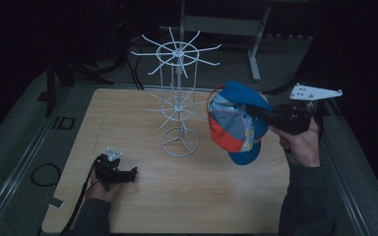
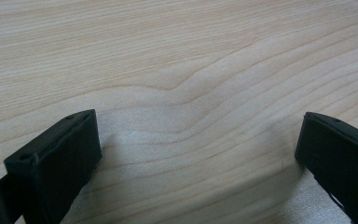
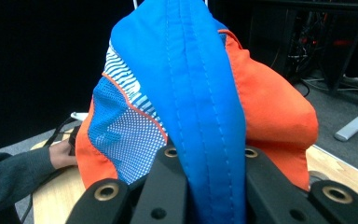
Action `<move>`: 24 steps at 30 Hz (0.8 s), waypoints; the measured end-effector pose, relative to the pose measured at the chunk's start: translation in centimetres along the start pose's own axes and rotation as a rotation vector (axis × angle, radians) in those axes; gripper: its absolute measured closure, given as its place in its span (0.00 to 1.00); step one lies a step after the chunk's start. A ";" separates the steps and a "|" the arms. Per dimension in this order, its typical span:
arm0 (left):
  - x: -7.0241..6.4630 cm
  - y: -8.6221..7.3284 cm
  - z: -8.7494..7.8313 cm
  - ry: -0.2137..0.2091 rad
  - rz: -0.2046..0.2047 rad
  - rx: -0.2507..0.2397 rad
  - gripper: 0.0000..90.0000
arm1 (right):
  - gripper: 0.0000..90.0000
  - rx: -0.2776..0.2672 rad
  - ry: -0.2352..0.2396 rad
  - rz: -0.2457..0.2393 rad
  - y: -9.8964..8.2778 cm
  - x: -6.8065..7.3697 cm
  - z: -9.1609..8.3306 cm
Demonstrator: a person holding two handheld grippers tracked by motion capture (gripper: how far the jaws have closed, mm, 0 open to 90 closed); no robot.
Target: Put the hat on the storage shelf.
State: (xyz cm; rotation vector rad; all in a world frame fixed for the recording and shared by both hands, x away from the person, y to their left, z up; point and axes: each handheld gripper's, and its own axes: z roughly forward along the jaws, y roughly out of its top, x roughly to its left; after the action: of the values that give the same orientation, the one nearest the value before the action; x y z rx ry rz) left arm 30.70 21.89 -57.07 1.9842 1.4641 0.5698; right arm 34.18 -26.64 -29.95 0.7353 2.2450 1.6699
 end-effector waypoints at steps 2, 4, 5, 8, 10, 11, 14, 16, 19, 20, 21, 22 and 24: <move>0.0 0.0 0.0 0.000 0.000 0.000 0.00 | 0.98 -0.008 -0.001 -0.001 0.1 0.0 -0.1; 0.0 0.0 0.0 0.000 0.000 0.000 0.00 | 0.98 -0.013 -0.003 -0.001 0.2 0.0 -0.1; 0.0 0.0 0.0 0.000 0.000 0.000 0.00 | 0.98 -0.015 -0.004 -0.002 0.3 -0.1 -0.1; 0.0 0.0 0.0 0.000 0.000 0.000 0.00 | 0.98 -0.023 -0.007 -0.001 0.5 -0.1 -0.2; 0.0 0.0 0.0 0.000 0.000 0.000 0.00 | 0.98 -0.026 -0.008 0.001 0.6 -0.1 -0.2; 0.0 0.0 0.0 0.000 0.000 0.000 0.00 | 0.98 -0.031 -0.010 -0.002 0.7 -0.1 -0.3; 0.0 0.0 0.0 0.000 0.000 0.000 0.00 | 0.98 -0.035 -0.009 -0.004 1.0 -0.2 -0.4; 0.0 0.0 0.0 0.000 0.000 0.000 0.00 | 0.98 -0.037 -0.009 -0.005 1.1 -0.2 -0.5; 0.0 0.0 0.0 0.000 0.000 0.000 0.00 | 0.98 -0.041 -0.009 -0.006 1.2 -0.1 -0.6; 0.0 0.0 0.0 0.000 0.000 0.000 0.00 | 0.98 -0.047 -0.008 -0.007 1.3 -0.1 -0.7; 0.0 0.0 0.0 0.000 0.000 0.000 0.00 | 0.98 -0.049 -0.009 -0.006 1.4 -0.1 -0.7; 0.0 0.0 0.0 0.000 0.000 0.000 0.00 | 0.98 -0.053 -0.008 -0.006 1.5 -0.1 -0.7; 0.0 0.0 0.0 0.000 0.000 0.000 0.00 | 0.98 -0.058 -0.007 -0.009 1.6 -0.1 -0.8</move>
State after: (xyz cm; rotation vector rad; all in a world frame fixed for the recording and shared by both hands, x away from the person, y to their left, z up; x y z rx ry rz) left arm 30.69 21.89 -57.07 1.9842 1.4640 0.5697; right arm 34.30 -27.05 -28.21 0.7146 2.1820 1.7184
